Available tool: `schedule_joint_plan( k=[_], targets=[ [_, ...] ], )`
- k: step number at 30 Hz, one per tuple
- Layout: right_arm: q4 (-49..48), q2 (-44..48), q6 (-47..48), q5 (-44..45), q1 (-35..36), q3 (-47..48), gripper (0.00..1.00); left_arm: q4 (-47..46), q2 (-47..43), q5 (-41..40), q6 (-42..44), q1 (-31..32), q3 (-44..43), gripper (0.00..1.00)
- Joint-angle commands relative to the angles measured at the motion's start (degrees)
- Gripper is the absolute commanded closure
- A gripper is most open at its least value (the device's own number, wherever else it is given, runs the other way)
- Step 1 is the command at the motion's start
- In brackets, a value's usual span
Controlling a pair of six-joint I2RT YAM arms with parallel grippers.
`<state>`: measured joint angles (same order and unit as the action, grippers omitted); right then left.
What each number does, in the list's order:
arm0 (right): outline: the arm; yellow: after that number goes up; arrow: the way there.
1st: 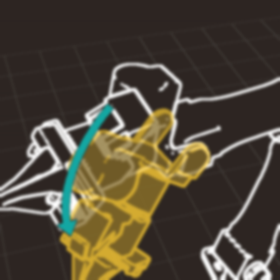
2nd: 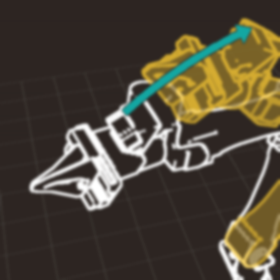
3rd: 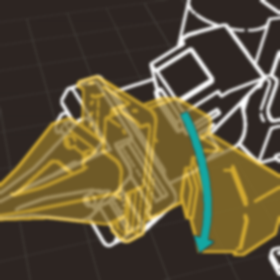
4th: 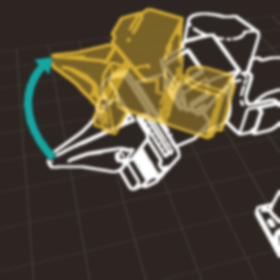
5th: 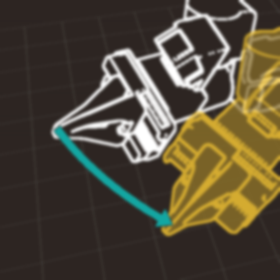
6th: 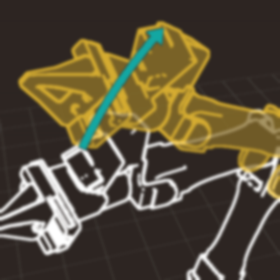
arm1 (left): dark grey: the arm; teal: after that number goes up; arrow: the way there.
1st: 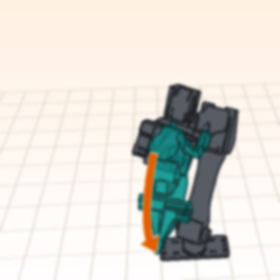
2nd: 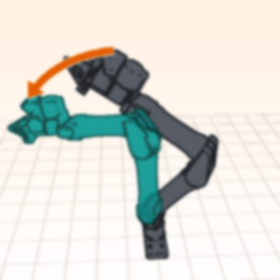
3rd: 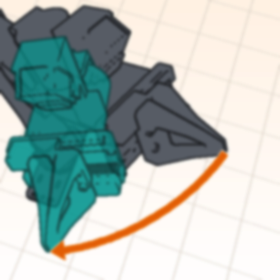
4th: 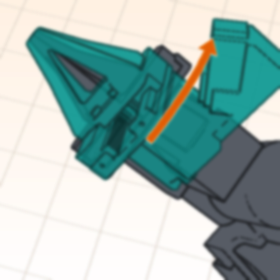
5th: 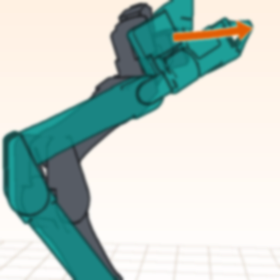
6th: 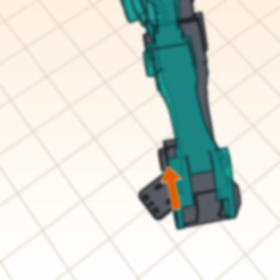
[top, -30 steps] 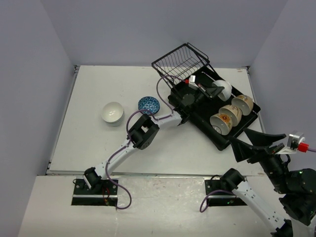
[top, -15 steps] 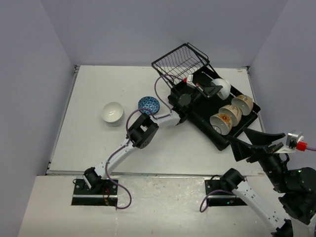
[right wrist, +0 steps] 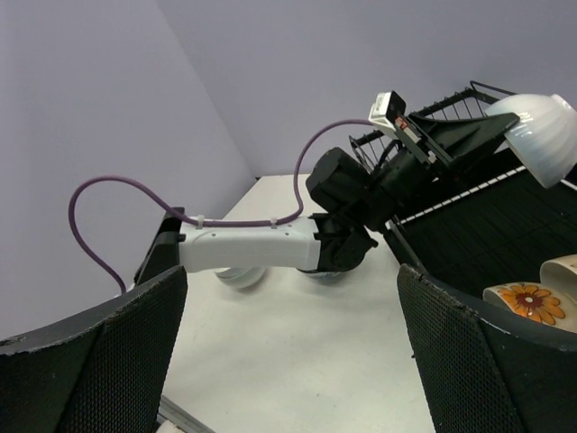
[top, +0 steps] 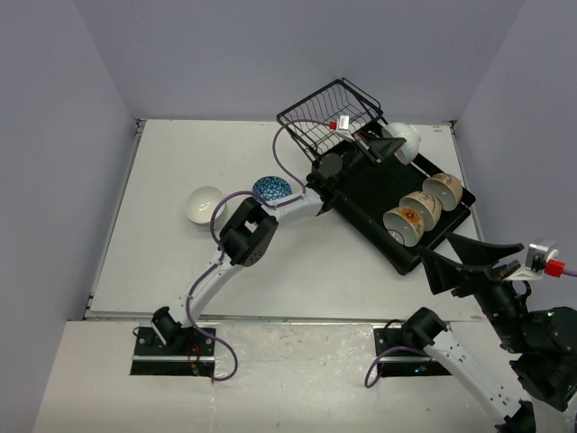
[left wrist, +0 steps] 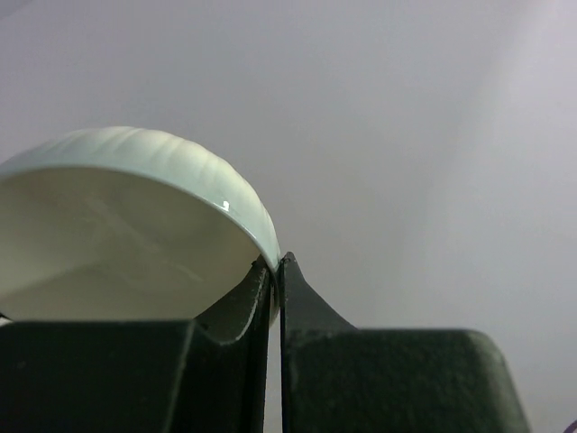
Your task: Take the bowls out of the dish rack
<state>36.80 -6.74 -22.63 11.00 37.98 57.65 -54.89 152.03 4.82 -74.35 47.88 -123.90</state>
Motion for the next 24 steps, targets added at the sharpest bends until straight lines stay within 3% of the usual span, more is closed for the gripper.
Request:
schedule_joint_plan(
  k=[1,6,10,13,16,24],
  targets=[
    [-1.6,-1.4,0.9,1.5,0.4,1.5,0.01,-5.1,-5.9,2.9,2.7,-0.3,-3.4,1.0],
    [-1.4,-0.9,1.4,4.2,0.4,2.4,0.01,1.8,-11.6,6.4,11.9,0.0,-3.2,1.0],
    [-1.4,-0.2,1.6,6.3,0.3,2.4,0.01,9.9,-22.1,4.8,20.3,0.0,2.2,1.0],
    [-1.6,0.0,1.6,7.1,0.3,2.8,0.01,23.0,-29.8,0.2,30.3,-0.1,4.0,1.0],
    [-1.6,-0.4,1.9,7.6,0.4,3.1,0.01,45.1,-37.0,-9.9,41.4,-0.3,3.5,1.0],
    [-1.6,-2.6,3.1,9.3,0.4,2.6,0.01,83.7,-59.2,-33.1,48.9,-4.6,15.3,1.0]
  ],
)
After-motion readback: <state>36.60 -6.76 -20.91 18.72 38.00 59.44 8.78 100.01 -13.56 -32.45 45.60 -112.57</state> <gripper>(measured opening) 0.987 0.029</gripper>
